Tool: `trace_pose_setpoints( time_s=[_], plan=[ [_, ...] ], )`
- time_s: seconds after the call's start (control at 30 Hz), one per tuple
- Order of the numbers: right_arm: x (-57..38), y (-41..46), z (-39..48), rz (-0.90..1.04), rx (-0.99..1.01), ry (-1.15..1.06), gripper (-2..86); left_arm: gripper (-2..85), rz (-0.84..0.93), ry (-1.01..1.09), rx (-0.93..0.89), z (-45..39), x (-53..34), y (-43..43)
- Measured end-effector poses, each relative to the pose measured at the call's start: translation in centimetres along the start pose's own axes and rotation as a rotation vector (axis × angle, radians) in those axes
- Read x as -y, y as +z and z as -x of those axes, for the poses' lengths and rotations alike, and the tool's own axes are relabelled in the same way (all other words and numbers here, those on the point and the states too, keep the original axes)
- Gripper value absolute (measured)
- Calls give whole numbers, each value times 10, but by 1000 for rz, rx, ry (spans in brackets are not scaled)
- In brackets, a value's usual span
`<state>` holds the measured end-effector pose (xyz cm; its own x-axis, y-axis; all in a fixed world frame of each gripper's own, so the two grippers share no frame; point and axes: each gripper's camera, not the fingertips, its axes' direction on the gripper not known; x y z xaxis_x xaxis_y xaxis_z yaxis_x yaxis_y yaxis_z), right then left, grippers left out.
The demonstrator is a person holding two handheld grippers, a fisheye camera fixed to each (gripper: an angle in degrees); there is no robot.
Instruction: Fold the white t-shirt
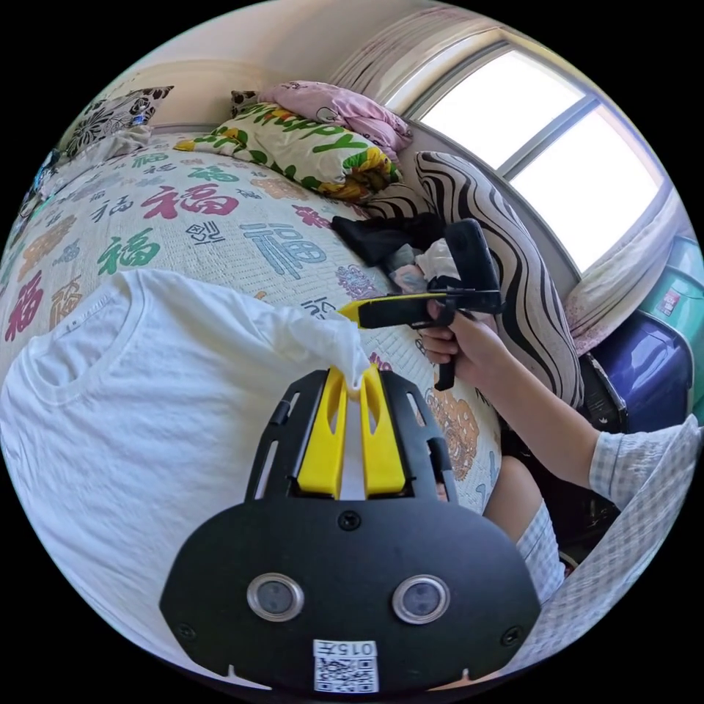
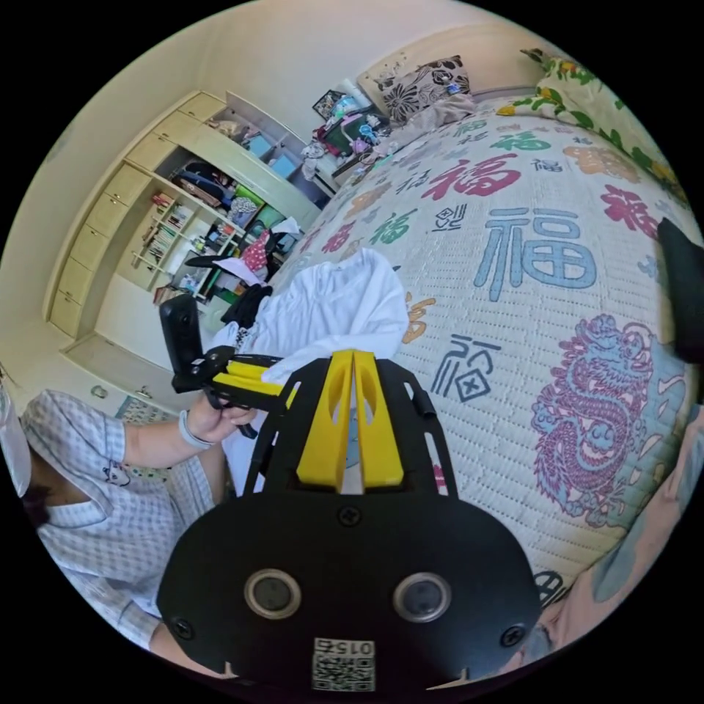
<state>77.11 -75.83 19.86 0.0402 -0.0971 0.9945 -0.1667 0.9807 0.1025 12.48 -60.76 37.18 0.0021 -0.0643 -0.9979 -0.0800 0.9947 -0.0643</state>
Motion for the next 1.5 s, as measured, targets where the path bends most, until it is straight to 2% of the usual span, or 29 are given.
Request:
trace_pose_setpoints(
  time_s=[0.1, 0.17, 0.23, 0.33, 0.4, 0.47, 0.57, 0.63, 0.7, 0.77, 0.8, 0.97, 1.1, 1.2, 1.27, 1.4, 1.5],
  plan=[
    [-3, -3, -2, -9, -140, 15, -5, 21, 53, 54, -38, -2, -2, 9],
    [-9, -22, -14, -87, -300, 74, -6, 29, 90, 110, -53, -8, -3, 15],
    [-16, -41, -29, -161, -318, 145, -6, 32, 114, 156, -71, -14, -5, 21],
    [-35, -61, -51, -229, -206, 215, -4, 31, 133, 139, -70, -9, -12, 26],
    [-48, -58, -53, -200, -150, 188, -2, 28, 146, 119, -76, -4, -18, 28],
    [-65, -35, -50, -70, -79, 121, 4, 25, 155, 95, -75, 2, -24, 28],
    [-81, -3, -54, 48, -117, 128, 7, 19, 144, 55, -91, 13, -34, 26],
    [-85, 8, -59, 37, -129, 155, 4, 14, 150, 29, -114, 19, -42, 23],
    [-87, 13, -64, -8, -40, 174, 2, 12, 148, 18, -111, 22, -48, 18],
    [-89, 17, -70, -49, 146, 175, -3, 10, 142, 5, -109, 24, -55, 11],
    [-91, 18, -71, -55, 153, 194, -3, 9, 137, -4, -109, 26, -61, 4],
    [-131, -10, -77, -53, -60, 330, -4, 10, 123, -47, 32, 34, -102, -46],
    [-173, -38, -73, -134, -71, 417, 4, 24, 113, -209, 232, 55, -170, -119],
    [-204, -29, -30, -16, -62, 327, 30, 52, 131, -385, 352, 70, -234, -176],
    [-238, 1, 9, 145, -38, 319, 77, 70, 168, -481, 403, 75, -273, -203],
    [-292, 52, 55, 313, 34, 342, 93, 91, 300, -637, 383, 77, -342, -231],
    [-320, 88, 71, 412, -33, 350, 84, 95, 362, -654, 308, 76, -365, -224]
  ],
)
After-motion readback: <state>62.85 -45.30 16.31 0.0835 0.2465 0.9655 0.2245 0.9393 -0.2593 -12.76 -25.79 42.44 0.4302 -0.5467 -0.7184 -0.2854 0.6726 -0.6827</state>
